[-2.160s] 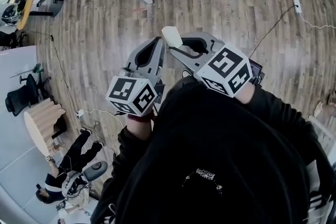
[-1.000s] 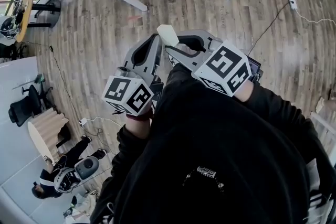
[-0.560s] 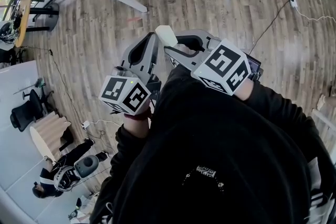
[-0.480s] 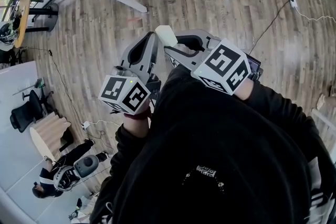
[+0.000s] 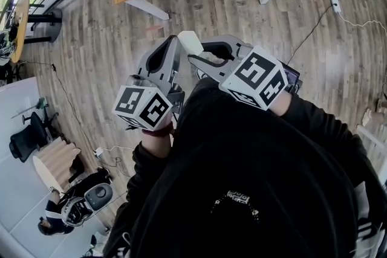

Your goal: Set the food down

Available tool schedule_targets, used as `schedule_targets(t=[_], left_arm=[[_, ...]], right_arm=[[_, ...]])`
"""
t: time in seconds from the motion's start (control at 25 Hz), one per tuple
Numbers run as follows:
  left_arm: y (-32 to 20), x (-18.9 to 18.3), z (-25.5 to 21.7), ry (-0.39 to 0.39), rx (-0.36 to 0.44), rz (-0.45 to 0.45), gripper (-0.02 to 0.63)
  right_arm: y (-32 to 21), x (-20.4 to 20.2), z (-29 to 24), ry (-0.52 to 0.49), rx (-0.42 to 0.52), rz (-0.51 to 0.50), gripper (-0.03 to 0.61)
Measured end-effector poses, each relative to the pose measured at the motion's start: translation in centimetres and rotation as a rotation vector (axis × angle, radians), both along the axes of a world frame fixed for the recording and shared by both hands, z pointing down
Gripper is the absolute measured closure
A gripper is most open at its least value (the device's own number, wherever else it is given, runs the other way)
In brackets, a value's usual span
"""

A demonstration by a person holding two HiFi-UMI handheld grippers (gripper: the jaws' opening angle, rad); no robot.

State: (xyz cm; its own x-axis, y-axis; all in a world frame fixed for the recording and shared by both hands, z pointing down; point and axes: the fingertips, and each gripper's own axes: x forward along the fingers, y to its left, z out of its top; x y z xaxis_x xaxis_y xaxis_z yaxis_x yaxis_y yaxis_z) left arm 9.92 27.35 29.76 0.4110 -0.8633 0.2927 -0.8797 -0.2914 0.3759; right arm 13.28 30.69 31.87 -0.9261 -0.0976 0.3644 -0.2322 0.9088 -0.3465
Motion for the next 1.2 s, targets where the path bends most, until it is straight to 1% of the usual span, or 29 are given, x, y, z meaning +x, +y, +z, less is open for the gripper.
schedule_targets(t=[0.16,0.52,0.64,0.8,1.0,1.2], left_arm=[[-1.8,-2.8,0.0,0.012,0.003,-0.001,0.617],[-3.6,-9.4,0.2,0.053,0.006,0.018,0.617],[-3.8,-12.0,0.2,0.063,0.020,0.003,0.617],[-3.7,-15.6,0.3,0.088,0.020,-0.013,0.617],[-3.4,-17.9,0.6,0.082,0.032,-0.020,0.617],[-3.5,-21.4,0.4,0.084,0.042,-0.063,0.617]], right_arm=[[-1.6,-2.6,0.1,0.010,0.000,0.006,0.468],[-3.1,-9.0,-0.2,0.043,0.012,0.018,0.468],[-3.4,-11.2,-0.1,0.056,0.013,0.021,0.468],[-3.5,-14.0,0.1,0.074,0.012,0.022,0.468],[-3.7,-16.0,0.2,0.077,0.024,0.016,0.468],[-4.1,-19.0,0.0,0.070,0.037,-0.011,0.468]])
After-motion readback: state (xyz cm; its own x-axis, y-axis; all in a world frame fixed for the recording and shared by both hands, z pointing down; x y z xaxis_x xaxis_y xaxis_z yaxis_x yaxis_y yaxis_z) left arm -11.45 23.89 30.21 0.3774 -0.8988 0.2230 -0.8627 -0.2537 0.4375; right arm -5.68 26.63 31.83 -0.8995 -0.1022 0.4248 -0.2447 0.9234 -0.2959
